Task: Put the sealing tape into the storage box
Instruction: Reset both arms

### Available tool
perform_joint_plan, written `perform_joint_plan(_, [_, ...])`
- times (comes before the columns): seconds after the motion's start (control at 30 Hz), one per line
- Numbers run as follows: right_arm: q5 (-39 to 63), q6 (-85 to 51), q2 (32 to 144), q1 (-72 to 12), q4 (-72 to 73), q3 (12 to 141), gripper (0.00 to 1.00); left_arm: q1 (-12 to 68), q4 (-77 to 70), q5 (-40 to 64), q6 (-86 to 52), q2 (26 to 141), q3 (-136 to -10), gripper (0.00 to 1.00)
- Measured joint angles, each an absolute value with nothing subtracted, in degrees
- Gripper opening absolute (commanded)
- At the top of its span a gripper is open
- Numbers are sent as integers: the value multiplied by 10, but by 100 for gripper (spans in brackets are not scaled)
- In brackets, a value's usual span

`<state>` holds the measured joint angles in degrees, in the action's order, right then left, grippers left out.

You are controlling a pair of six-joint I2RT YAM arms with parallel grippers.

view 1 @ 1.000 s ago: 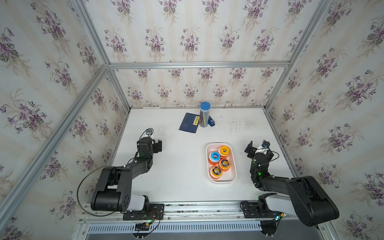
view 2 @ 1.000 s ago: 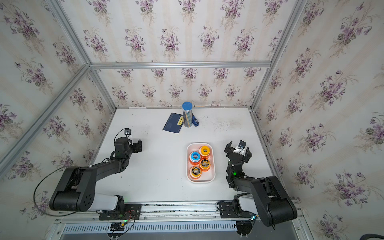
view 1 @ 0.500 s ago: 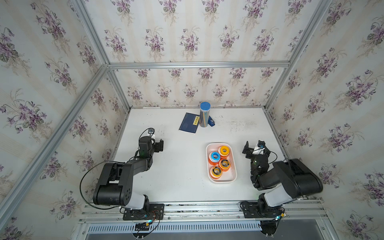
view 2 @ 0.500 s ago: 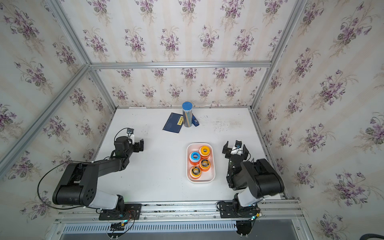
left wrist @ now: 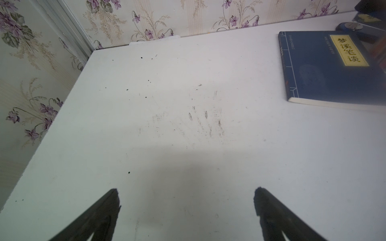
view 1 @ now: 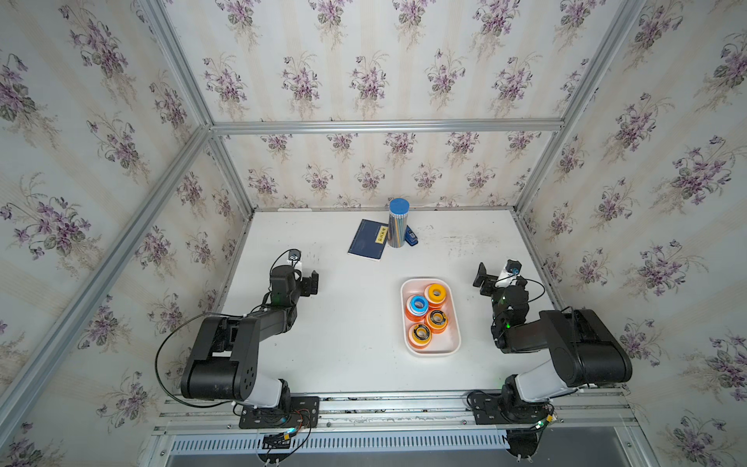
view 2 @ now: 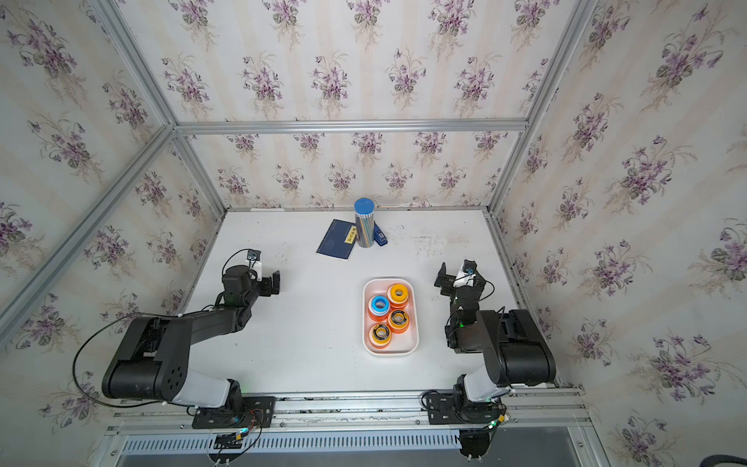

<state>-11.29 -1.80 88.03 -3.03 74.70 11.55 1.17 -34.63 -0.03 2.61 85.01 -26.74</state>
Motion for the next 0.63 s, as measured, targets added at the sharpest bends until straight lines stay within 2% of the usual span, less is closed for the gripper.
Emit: perform_joint_plan(0.63, [-78,-15,884,-30,726,129,100,12,-347,0,26,850,-267,100])
